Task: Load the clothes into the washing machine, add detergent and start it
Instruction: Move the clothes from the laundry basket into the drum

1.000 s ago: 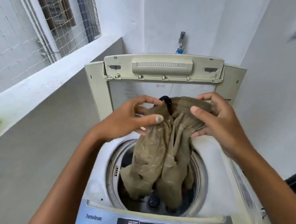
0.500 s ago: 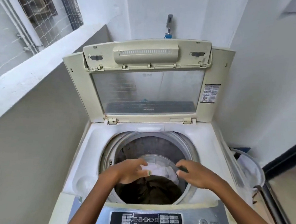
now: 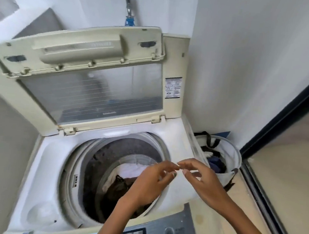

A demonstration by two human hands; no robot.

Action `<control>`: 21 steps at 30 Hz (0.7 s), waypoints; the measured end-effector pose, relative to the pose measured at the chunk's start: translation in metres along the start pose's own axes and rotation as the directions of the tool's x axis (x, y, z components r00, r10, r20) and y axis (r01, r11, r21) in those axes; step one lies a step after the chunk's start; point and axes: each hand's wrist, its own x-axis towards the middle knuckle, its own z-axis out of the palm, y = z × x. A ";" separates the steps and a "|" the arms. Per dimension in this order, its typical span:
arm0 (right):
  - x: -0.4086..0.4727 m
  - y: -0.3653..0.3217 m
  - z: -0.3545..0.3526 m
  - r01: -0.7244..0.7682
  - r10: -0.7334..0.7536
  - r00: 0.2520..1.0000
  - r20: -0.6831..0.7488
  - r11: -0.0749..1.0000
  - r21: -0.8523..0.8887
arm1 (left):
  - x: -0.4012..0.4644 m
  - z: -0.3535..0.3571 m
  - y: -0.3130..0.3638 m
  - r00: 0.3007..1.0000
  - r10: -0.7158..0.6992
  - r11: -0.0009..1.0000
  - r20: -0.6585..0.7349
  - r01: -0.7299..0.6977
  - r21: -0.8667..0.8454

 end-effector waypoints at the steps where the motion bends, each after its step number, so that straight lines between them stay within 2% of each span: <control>1: -0.001 0.006 -0.011 -0.016 0.016 0.999 -0.032 1.000 0.019 | 0.009 0.010 0.008 1.000 0.017 0.999 0.009 -0.017 -0.027; 7: 0.002 0.061 -0.101 -0.149 0.156 0.984 -0.089 0.986 0.081 | 0.084 0.085 0.073 0.984 0.073 0.984 0.162 -0.044 -0.174; 9: 0.010 0.086 -0.129 -0.198 0.204 0.975 -0.083 0.977 0.075 | 0.111 0.111 0.087 0.971 0.069 0.987 0.229 -0.033 -0.158; 15: 0.052 0.195 -0.190 -0.369 0.370 0.928 -0.039 0.929 0.015 | 0.213 0.188 0.096 0.880 -0.134 0.971 0.456 0.209 -0.119; 21: 0.129 0.315 -0.206 -0.535 0.536 0.844 0.022 0.844 -0.045 | 0.314 0.262 0.052 0.841 -0.344 0.895 0.418 0.428 -0.127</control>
